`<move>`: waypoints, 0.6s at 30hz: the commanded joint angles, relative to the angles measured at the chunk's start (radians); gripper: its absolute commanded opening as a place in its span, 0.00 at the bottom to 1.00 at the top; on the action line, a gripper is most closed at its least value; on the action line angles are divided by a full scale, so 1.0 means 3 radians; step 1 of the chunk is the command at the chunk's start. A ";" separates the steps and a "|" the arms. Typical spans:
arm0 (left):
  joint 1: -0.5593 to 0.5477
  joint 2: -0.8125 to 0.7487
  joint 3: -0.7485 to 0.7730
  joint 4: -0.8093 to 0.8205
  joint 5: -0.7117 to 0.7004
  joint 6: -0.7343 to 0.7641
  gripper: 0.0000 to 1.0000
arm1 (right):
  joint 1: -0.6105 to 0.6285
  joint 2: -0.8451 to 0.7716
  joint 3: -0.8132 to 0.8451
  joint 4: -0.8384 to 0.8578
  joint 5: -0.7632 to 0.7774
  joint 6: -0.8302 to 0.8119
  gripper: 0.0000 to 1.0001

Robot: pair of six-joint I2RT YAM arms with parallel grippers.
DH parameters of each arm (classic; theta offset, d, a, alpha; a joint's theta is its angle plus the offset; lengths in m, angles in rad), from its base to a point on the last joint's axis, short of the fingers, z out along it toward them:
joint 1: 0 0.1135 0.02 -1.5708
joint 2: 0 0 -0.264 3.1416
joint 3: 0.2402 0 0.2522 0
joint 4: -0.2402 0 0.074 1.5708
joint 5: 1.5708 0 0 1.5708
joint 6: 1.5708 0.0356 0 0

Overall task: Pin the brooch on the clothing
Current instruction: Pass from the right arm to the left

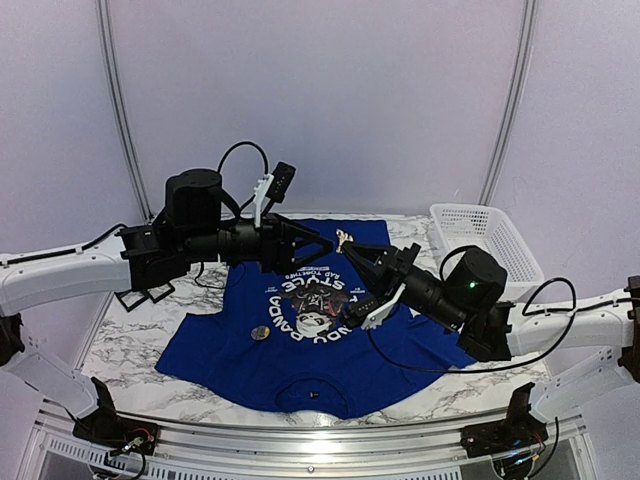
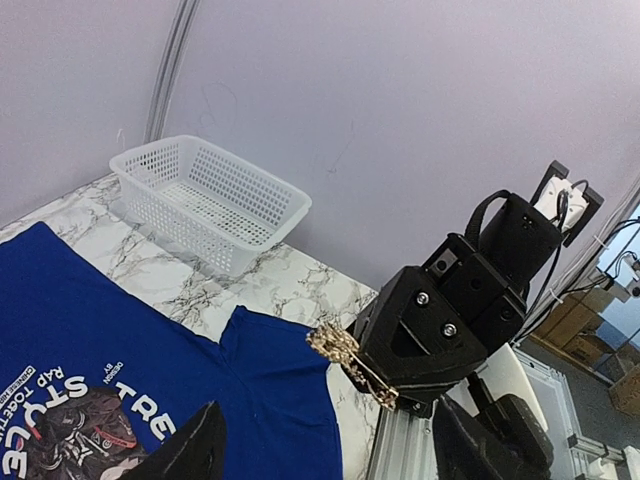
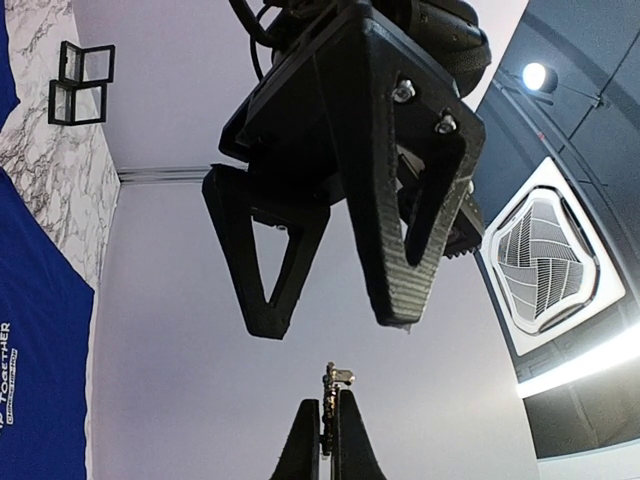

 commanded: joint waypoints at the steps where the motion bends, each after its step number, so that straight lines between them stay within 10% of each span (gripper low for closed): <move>1: 0.0008 0.0039 0.0163 0.0107 -0.0003 -0.0068 0.73 | 0.0088 0.0002 0.0027 -0.0033 0.0025 -0.0035 0.00; 10: 0.0179 0.0044 0.0119 0.0113 0.0025 -0.0169 0.47 | 0.0135 -0.0051 0.0022 -0.0099 -0.0045 -0.0028 0.00; 18: 0.0206 -0.0027 0.0094 0.0113 0.0301 0.0031 0.67 | 0.0155 -0.0145 0.0064 -0.0224 -0.0245 0.0393 0.00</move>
